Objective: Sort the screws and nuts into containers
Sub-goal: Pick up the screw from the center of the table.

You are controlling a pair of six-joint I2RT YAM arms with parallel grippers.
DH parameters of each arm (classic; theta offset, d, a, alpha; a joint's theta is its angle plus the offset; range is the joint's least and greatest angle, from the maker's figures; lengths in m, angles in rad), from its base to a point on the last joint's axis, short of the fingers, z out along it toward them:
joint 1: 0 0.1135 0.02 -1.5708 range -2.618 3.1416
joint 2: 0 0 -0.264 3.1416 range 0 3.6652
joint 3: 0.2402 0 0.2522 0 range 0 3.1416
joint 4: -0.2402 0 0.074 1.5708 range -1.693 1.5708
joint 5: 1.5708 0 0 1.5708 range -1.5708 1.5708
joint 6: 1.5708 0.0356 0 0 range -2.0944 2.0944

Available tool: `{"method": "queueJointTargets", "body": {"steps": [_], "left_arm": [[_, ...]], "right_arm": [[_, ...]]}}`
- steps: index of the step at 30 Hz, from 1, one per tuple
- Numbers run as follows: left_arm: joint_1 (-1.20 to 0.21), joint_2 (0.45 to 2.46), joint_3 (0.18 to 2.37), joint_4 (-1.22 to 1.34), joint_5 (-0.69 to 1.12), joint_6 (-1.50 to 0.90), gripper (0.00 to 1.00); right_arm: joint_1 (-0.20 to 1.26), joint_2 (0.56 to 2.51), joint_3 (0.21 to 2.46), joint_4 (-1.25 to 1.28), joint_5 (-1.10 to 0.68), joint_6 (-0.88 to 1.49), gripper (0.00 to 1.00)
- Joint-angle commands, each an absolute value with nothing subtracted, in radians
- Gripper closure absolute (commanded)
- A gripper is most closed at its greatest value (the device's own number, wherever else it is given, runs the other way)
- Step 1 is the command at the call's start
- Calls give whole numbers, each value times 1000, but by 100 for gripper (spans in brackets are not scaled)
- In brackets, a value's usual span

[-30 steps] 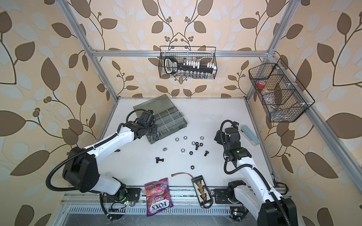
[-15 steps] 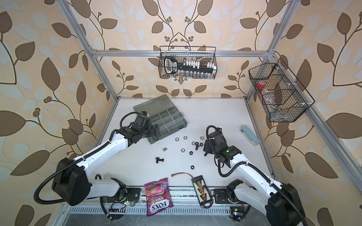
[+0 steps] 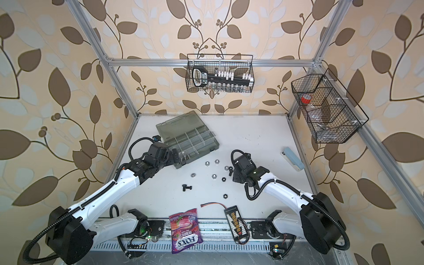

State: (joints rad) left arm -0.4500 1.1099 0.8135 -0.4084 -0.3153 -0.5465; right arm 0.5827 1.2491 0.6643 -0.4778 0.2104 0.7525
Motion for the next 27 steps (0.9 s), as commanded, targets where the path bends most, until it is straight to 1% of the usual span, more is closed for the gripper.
{"method": "queueJointTargets", "body": {"steps": [1, 6, 13, 17, 21, 27], "left_arm": [[-440, 1111, 819, -393, -355, -564, 1], [-440, 1126, 824, -383, -345, -571, 1], [-440, 1136, 822, -367, -340, -564, 1], [-440, 1144, 824, -368, -335, -564, 1], [-440, 1144, 824, -367, -336, -563, 1], [-440, 1148, 824, -367, -338, -560, 1]], "right_arm": [[587, 1287, 693, -497, 240, 762, 41], [587, 1339, 695, -499, 235, 788, 43], [586, 1394, 693, -480, 274, 799, 46], [587, 1434, 702, -472, 277, 805, 51], [586, 1447, 701, -469, 285, 808, 55], [586, 1442, 683, -465, 282, 811, 67]]}}
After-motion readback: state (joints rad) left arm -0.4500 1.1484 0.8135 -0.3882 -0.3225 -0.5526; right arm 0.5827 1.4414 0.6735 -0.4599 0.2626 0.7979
